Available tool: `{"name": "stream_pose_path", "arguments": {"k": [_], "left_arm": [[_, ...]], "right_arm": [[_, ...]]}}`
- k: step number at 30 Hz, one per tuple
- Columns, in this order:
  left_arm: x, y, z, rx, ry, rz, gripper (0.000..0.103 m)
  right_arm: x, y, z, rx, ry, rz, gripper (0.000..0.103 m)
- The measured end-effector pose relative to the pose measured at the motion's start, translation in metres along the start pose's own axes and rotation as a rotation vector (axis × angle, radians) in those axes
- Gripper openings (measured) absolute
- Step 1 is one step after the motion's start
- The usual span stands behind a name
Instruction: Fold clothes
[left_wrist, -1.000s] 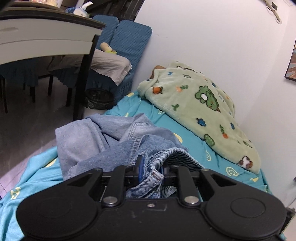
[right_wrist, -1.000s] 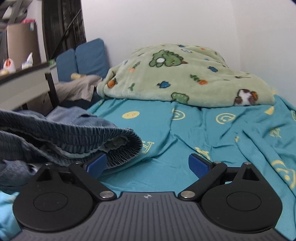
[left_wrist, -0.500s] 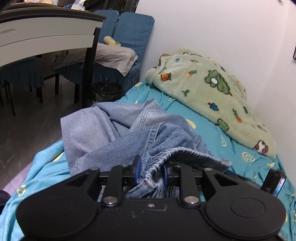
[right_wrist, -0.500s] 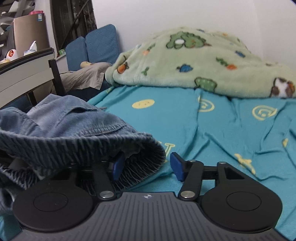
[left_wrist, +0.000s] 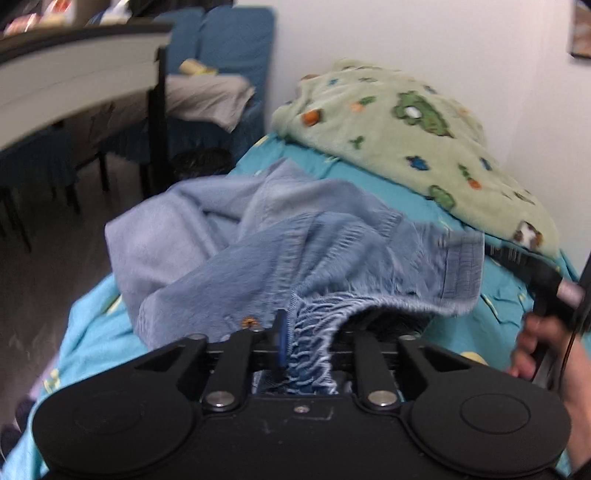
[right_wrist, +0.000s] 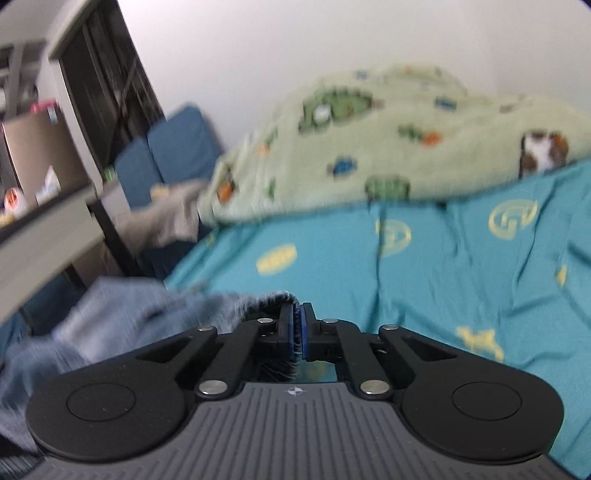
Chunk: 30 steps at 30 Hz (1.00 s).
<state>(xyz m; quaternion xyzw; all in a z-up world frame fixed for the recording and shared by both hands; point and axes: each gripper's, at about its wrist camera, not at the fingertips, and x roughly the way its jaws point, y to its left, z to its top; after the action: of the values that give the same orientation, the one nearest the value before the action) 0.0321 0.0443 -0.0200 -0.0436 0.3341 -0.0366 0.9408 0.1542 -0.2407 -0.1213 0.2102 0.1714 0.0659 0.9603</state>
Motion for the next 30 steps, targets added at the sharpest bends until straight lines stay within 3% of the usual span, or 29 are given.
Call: {"name": "stream_pose_path", "arguments": {"k": [4, 9, 12, 16, 19, 23, 26, 30], "left_arm": [[-0.032, -0.018, -0.009, 0.032, -0.077, -0.105, 0.008], [-0.049, -0.055, -0.017, 0.103, -0.109, -0.247, 0.008], [-0.043, -0.088, -0.01, 0.154, -0.132, -0.307, 0.008], [-0.01, -0.137, 0.0, 0.212, -0.095, -0.415, 0.008], [0.026, -0.179, -0.004, 0.271, -0.056, -0.478, 0.008], [0.092, -0.227, -0.019, 0.292, 0.035, -0.536, 0.008], [0.133, -0.249, -0.034, 0.308, 0.084, -0.538, 0.008], [0.158, -0.256, -0.039, 0.297, 0.101, -0.524, 0.008]], "right_arm": [[-0.03, 0.012, 0.035, 0.034, -0.121, 0.023, 0.002], [-0.054, 0.01, 0.092, 0.027, -0.218, 0.028, 0.001], [-0.057, -0.001, 0.126, -0.014, -0.242, 0.021, 0.001], [-0.056, -0.035, 0.154, -0.047, -0.283, -0.029, 0.001], [-0.048, -0.088, 0.163, 0.087, -0.304, -0.063, 0.001], [-0.019, -0.144, 0.164, 0.033, -0.264, -0.156, 0.001], [0.006, -0.175, 0.144, -0.01, -0.204, -0.204, 0.001], [0.032, -0.2, 0.115, -0.013, -0.13, -0.247, 0.001]]}}
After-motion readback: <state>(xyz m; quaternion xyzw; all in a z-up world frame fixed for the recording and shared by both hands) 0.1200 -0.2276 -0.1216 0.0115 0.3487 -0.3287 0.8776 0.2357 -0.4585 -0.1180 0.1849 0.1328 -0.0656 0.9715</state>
